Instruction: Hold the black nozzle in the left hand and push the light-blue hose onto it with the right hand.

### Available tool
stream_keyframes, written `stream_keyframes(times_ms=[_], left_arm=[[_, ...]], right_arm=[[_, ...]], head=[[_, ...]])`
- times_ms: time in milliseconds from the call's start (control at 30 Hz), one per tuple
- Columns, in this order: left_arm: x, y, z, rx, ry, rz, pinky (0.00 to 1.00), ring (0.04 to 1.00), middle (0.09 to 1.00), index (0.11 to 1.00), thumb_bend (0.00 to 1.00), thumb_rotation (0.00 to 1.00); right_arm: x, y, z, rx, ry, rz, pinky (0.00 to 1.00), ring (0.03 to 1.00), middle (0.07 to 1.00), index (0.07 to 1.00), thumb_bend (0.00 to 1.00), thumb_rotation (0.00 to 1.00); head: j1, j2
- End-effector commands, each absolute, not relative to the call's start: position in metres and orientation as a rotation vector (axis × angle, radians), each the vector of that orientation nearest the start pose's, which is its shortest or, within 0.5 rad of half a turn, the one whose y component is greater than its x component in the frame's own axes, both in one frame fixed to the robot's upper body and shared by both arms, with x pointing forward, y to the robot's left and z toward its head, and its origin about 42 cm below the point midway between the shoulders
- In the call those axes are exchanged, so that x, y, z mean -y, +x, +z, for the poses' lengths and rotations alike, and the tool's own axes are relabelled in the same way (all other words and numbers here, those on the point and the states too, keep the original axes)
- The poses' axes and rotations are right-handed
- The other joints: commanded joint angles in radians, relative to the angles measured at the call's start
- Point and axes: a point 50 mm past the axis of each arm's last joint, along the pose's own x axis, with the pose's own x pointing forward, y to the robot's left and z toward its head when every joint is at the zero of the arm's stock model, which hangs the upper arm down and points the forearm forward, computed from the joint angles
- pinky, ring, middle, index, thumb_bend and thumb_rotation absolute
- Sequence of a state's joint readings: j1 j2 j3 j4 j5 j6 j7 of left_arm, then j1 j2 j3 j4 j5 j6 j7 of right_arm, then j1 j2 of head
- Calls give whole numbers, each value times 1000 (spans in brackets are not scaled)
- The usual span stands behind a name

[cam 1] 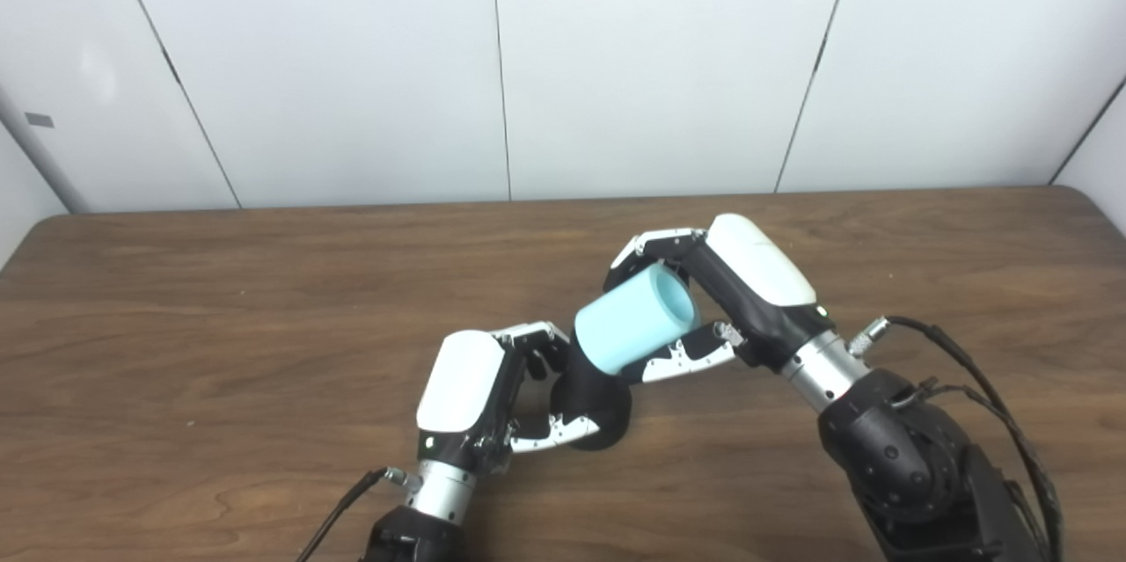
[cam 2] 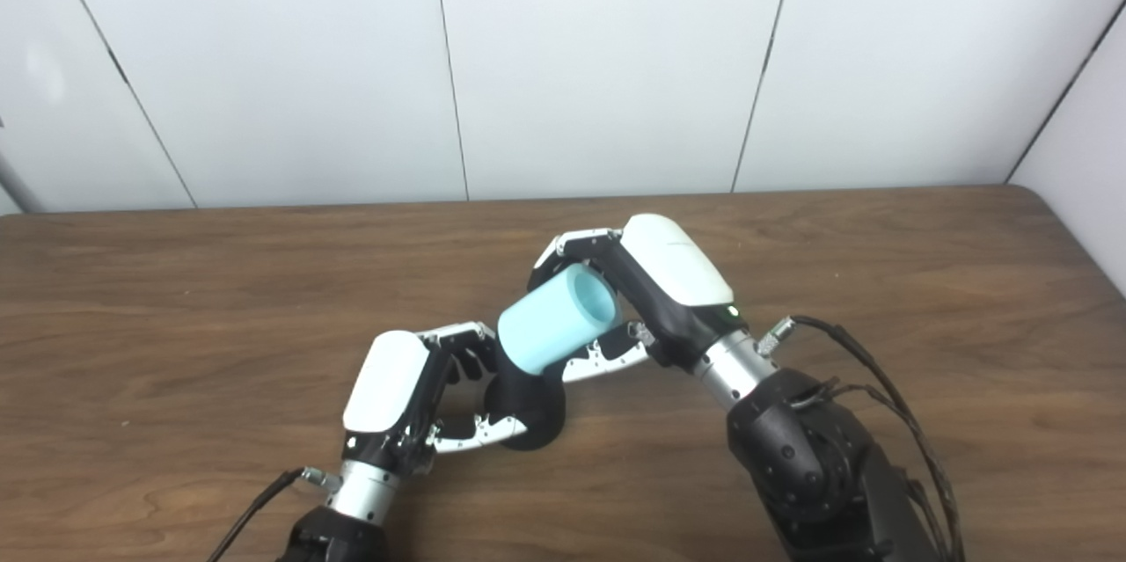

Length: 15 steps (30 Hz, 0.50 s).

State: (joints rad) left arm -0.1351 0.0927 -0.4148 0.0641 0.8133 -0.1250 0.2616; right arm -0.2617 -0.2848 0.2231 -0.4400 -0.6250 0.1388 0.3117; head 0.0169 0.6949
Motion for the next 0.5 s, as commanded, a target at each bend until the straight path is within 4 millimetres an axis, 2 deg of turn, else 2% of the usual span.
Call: stream_keyframes(times_ms=[0, 467], left_arm=[[-109, 258, 59, 245, 825, -315, 349, 441, 501, 487, 477, 0], [-105, 258, 60, 245, 828, -322, 357, 442, 496, 488, 477, 0]], right_arm=[[186, 314, 268, 545, -945, 346, 307, 395, 517, 519, 493, 0], [190, 318, 290, 574, -995, 364, 332, 385, 504, 525, 495, 0]], head=[[2, 2], [14, 9]])
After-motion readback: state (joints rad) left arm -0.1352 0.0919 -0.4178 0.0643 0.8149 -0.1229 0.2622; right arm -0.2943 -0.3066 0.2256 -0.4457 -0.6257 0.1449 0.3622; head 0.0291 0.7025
